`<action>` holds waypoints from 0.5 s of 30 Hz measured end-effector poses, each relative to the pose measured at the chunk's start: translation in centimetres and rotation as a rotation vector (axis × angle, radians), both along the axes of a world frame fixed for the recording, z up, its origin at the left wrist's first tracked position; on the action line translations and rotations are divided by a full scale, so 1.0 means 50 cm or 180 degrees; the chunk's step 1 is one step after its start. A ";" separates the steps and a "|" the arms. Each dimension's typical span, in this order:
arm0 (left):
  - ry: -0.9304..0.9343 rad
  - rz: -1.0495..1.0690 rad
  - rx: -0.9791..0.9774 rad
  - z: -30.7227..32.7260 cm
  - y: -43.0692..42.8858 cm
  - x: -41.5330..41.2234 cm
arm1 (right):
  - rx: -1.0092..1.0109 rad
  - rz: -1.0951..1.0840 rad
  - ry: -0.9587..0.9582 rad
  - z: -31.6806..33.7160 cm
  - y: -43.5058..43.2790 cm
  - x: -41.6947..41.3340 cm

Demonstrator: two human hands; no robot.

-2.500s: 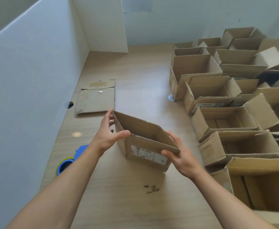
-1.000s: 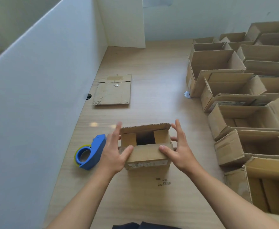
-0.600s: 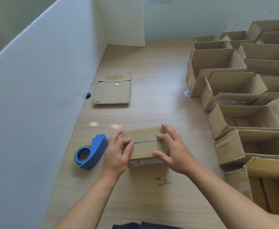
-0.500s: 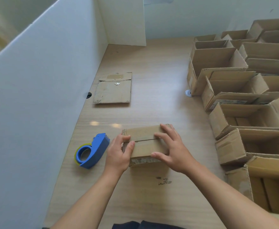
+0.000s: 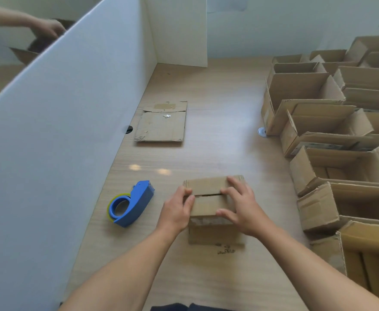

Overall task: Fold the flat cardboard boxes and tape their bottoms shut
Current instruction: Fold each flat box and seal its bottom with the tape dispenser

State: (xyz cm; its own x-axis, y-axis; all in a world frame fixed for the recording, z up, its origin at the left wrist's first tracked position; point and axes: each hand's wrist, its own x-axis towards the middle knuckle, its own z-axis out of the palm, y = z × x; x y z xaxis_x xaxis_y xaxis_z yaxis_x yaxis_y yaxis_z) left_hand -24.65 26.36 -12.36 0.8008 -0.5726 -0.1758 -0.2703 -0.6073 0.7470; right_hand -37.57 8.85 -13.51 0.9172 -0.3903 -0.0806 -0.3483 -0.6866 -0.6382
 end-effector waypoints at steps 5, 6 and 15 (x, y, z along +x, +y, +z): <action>-0.0321 -0.0055 0.0018 -0.011 0.030 0.003 | 0.0128 0.0120 0.0092 -0.028 0.018 -0.020; -0.0362 -0.0081 0.0026 -0.013 0.033 0.005 | -0.0111 0.0189 0.0234 -0.023 0.021 -0.013; -0.0621 -0.0371 -0.0051 -0.020 0.040 0.031 | -0.1132 0.0063 -0.0009 -0.020 0.091 0.045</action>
State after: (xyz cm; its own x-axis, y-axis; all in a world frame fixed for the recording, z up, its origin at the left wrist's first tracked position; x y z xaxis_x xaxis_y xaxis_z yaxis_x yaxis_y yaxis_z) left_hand -23.08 28.38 -13.39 0.7470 -0.6647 -0.0143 -0.4782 -0.5521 0.6830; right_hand -35.31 13.38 -14.53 0.9248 -0.3757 0.0596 -0.3313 -0.8726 -0.3590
